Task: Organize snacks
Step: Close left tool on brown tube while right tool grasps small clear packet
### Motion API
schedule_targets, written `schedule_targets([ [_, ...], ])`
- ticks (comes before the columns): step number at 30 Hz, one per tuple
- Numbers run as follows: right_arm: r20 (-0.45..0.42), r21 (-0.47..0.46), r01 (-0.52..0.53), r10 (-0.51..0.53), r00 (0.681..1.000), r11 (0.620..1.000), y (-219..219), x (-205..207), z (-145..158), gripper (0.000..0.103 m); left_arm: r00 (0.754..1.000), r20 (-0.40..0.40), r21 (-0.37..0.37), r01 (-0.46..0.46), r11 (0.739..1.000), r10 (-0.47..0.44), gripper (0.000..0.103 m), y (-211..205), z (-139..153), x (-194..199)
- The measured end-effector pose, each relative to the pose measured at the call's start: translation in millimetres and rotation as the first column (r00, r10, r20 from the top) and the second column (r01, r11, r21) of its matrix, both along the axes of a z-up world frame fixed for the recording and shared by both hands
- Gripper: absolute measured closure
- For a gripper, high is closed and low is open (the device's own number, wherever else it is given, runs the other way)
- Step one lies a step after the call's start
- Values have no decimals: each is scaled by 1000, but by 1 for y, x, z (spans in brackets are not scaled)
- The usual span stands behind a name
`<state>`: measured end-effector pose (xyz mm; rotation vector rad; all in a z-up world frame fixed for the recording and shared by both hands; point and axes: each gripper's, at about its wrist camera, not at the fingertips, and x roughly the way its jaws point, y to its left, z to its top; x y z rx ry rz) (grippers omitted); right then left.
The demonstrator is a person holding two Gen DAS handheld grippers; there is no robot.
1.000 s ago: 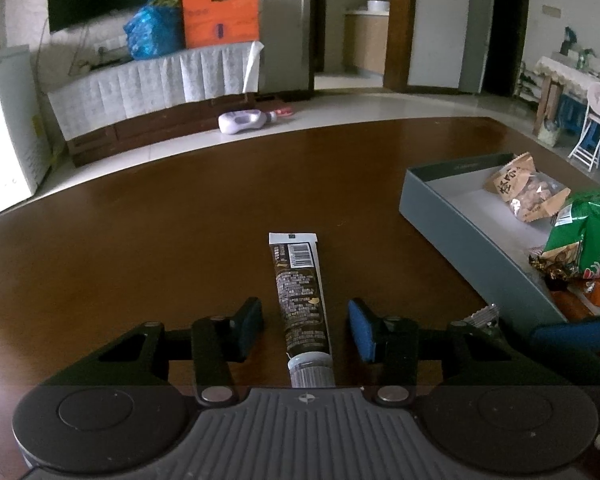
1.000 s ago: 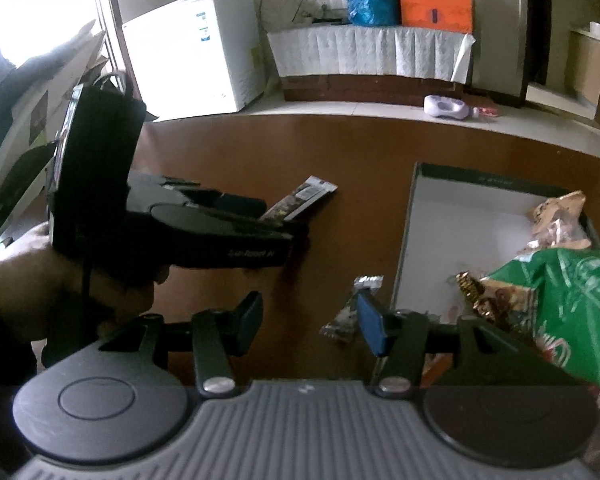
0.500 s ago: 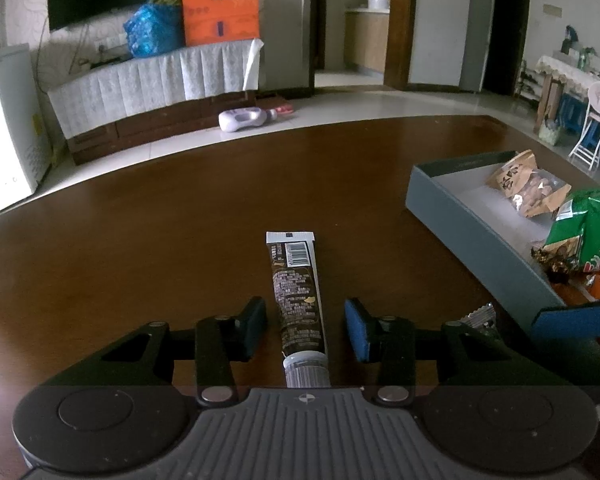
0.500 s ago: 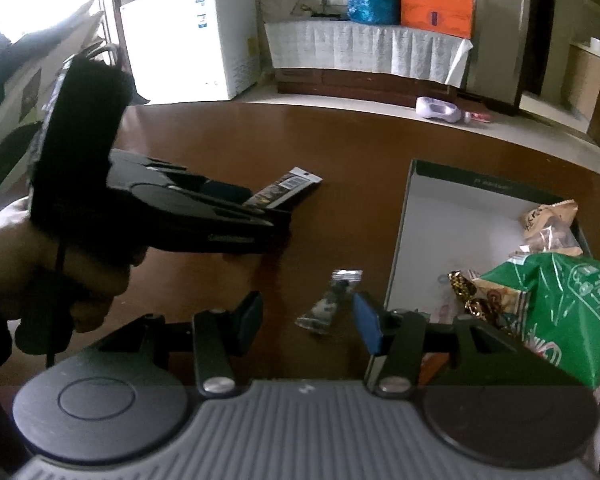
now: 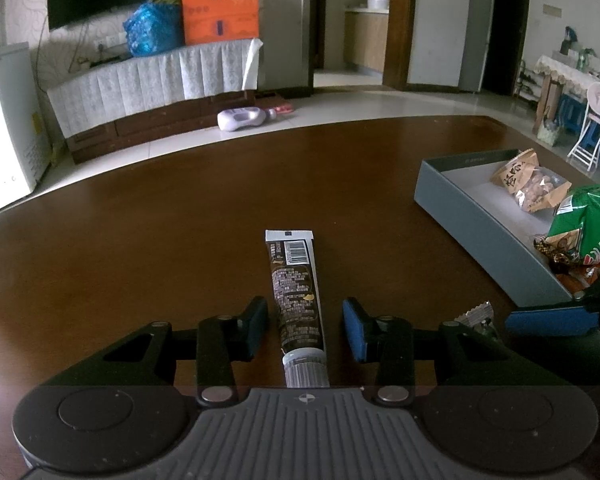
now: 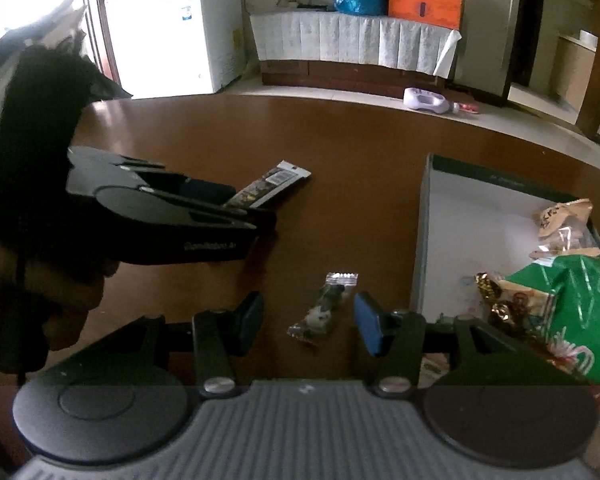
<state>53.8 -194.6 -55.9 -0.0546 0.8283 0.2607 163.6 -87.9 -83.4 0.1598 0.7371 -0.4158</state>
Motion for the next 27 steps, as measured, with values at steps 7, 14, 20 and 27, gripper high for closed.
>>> schedule_targets([
  [7, 2, -14, 7, -7, 1000, 1000, 2, 4, -5, 53, 1000, 0, -2, 0, 1000, 0, 73, 2, 1, 0],
  [14, -1, -43, 7, -7, 1000, 999, 3, 4, -6, 63, 1000, -2, -4, -7, 1000, 7, 76, 3, 1, -1],
  [20, -9, -62, -5, 5, 1000, 998, 7, 5, -7, 64, 1000, 1, 1, 0, 1000, 0, 77, 4, 2, -2],
  [27, -12, -63, -7, 7, 1000, 998, 11, 7, -7, 66, 1000, -1, -2, 1, 1000, -1, 78, 5, 2, -3],
])
